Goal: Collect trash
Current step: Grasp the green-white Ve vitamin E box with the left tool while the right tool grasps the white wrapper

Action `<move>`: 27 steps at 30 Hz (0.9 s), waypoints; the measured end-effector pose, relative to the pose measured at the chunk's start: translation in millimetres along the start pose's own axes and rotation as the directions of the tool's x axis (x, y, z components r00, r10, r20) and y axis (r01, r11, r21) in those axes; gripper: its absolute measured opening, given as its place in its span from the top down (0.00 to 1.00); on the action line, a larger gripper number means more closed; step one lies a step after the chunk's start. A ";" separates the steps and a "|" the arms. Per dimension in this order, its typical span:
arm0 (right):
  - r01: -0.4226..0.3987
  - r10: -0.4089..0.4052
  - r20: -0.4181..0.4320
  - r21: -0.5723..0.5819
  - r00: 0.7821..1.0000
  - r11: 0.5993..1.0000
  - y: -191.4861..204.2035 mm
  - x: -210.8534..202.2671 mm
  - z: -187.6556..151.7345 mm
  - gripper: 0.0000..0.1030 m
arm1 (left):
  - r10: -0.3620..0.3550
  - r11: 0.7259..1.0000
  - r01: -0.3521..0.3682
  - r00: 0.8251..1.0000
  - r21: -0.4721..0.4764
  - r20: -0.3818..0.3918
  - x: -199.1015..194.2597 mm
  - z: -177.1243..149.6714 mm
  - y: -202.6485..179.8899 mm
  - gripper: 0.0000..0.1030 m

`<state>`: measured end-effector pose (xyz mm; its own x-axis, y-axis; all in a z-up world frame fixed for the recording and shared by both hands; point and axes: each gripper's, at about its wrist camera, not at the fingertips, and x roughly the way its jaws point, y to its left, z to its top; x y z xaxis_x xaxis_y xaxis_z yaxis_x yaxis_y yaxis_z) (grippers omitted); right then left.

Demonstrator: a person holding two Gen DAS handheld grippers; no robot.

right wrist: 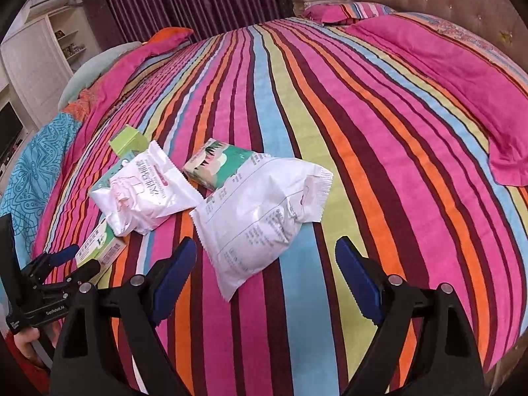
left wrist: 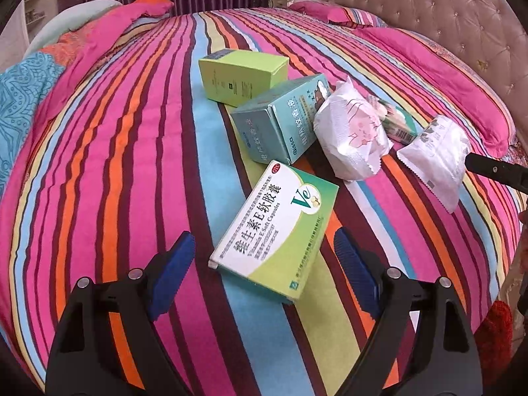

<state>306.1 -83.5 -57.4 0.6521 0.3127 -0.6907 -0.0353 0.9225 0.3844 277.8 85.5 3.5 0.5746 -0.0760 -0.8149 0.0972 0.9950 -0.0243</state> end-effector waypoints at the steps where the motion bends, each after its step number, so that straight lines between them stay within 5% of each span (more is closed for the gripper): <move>1: -0.005 0.005 -0.007 0.007 1.000 1.000 -0.8 2.7 0.6 0.20 | -0.001 1.000 0.001 1.000 0.000 -0.003 2.0 0.8 0.1 0.19; 15: -0.011 0.011 -0.051 -0.010 0.999 1.000 10.8 37.1 13.0 0.20 | 0.032 0.998 -0.034 0.998 -0.044 -0.047 29.5 10.8 -2.0 0.19; 19: 0.002 -0.004 -0.054 -0.040 0.999 0.999 15.7 42.7 14.1 0.22 | 0.068 0.998 -0.069 0.997 -0.013 -0.045 30.9 9.4 -9.3 0.31; 27: 0.000 -0.002 -0.043 -0.059 0.999 0.998 21.0 35.7 8.2 0.47 | 0.088 0.996 -0.088 0.996 -0.028 -0.023 24.9 4.6 -14.1 0.34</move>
<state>334.9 -54.8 -69.0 0.6188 0.3199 -0.7175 -0.0803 0.9343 0.3473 294.5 69.3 -13.8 0.5625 0.0129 -0.8267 0.0233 0.9992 0.0315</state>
